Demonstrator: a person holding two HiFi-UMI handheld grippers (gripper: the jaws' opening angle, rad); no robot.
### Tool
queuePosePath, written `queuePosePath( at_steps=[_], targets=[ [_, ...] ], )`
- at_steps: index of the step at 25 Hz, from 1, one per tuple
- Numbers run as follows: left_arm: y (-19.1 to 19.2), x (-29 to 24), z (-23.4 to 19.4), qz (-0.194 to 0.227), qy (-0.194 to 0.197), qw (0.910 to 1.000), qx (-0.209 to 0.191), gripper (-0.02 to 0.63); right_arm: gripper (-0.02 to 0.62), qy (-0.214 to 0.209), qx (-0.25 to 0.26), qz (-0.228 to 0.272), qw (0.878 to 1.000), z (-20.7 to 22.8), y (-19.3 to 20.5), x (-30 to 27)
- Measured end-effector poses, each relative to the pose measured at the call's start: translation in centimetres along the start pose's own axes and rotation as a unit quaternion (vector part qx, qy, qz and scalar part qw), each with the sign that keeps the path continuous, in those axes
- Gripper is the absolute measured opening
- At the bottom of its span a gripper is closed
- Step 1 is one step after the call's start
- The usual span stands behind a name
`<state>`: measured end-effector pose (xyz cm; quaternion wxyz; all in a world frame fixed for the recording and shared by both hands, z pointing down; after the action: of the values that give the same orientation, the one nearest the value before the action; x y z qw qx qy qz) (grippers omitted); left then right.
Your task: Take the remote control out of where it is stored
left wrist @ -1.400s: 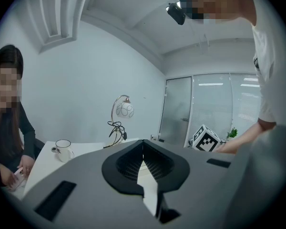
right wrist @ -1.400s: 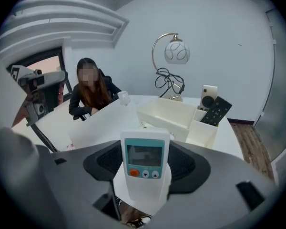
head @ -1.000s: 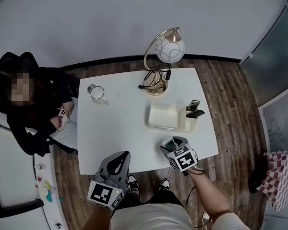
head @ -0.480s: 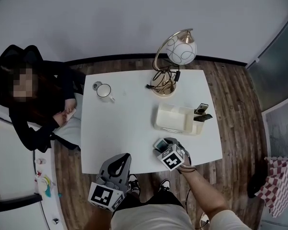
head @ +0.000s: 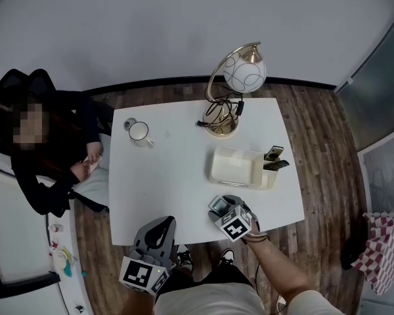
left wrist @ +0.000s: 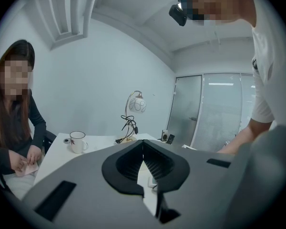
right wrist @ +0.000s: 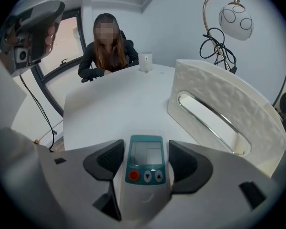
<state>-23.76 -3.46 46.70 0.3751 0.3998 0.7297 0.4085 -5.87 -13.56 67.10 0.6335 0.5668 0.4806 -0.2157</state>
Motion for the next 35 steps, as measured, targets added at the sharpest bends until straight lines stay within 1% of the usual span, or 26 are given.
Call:
queuePosePath(
  at_steps=[3, 5, 9, 12, 13, 14, 15, 18, 20, 21, 24, 28, 30, 33, 35],
  targets=[
    [-0.2, 0.0, 0.4, 0.002, 0.000, 1.0000, -0.003, 0.008, 0.291, 0.013, 0.022, 0.012, 1.000, -0.1, -0.3, 0.2],
    [-0.3, 0.1, 0.9, 0.001, 0.001, 1.0000, -0.006, 0.008, 0.291, 0.020, 0.030, 0.028, 0.999, -0.3, -0.7, 1.0],
    [-0.7, -0.4, 2.0, 0.004, 0.010, 0.9998, -0.017, 0.008, 0.290, 0.044, 0.027, 0.093, 0.994, -0.1, -2.2, 4.4],
    [-1.1, -0.7, 3.0, 0.009, 0.018, 0.9995, -0.023, 0.008, 0.288, 0.059, 0.022, 0.145, 0.987, -0.1, -3.0, 7.6],
    [-1.3, -0.7, 3.3, 0.010, 0.022, 0.9994, -0.026, 0.008, 0.263, 0.070, 0.019, 0.166, 0.984, -0.1, -3.2, 8.9],
    [-1.4, -0.8, 3.7, 0.011, 0.025, 0.9992, -0.029, 0.008, 0.196, 0.085, 0.015, 0.187, 0.979, 0.0, -3.4, 10.3],
    [-1.6, -0.9, 4.2, 0.013, 0.028, 0.9990, -0.031, 0.008, 0.154, 0.100, 0.011, 0.207, 0.973, 0.1, -3.5, 11.8],
    [-2.1, -1.2, 5.6, 0.022, 0.039, 0.9983, -0.038, 0.008, 0.119, 0.133, -0.026, 0.256, 0.957, 0.6, -3.1, 16.0],
    [-2.4, -1.2, 6.6, 0.028, 0.046, 0.9975, -0.046, 0.008, 0.039, 0.154, -0.063, 0.282, 0.945, 0.9, -2.7, 19.0],
    [-2.6, -1.2, 7.1, 0.030, 0.049, 0.9971, -0.050, 0.008, 0.027, 0.162, -0.079, 0.296, 0.938, 1.0, -2.4, 20.4],
    [-2.9, -1.8, 8.7, 0.036, 0.061, 0.9959, -0.056, 0.008, 0.011, 0.190, -0.101, 0.331, 0.919, 1.3, -1.3, 24.5],
    [-3.1, -2.7, 10.8, 0.040, 0.080, 0.9939, -0.064, 0.008, 0.009, 0.250, -0.102, 0.361, 0.893, 1.1, 0.3, 29.3],
    [-3.2, -3.1, 11.8, 0.043, 0.089, 0.9930, -0.064, 0.008, 0.009, 0.269, -0.106, 0.373, 0.882, 0.9, 1.1, 31.2],
    [-3.2, -3.6, 13.3, 0.042, 0.104, 0.9912, -0.069, 0.008, 0.009, 0.282, -0.126, 0.389, 0.868, 0.9, 2.4, 33.5],
    [-3.2, -3.8, 14.1, 0.042, 0.112, 0.9901, -0.073, 0.008, 0.009, 0.291, -0.130, 0.390, 0.864, 1.1, 3.2, 34.6]
  ],
)
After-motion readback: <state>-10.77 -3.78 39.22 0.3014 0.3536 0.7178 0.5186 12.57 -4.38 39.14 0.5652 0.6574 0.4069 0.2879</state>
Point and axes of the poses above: the fingertips, and each gripper's own axes: x backward along the fingers, z to its right, y out of its underside, the point moved 6 cm from there along x, backward along the fingers, and after that the axes turned 12 degrees about x, right-handed, at the moved point
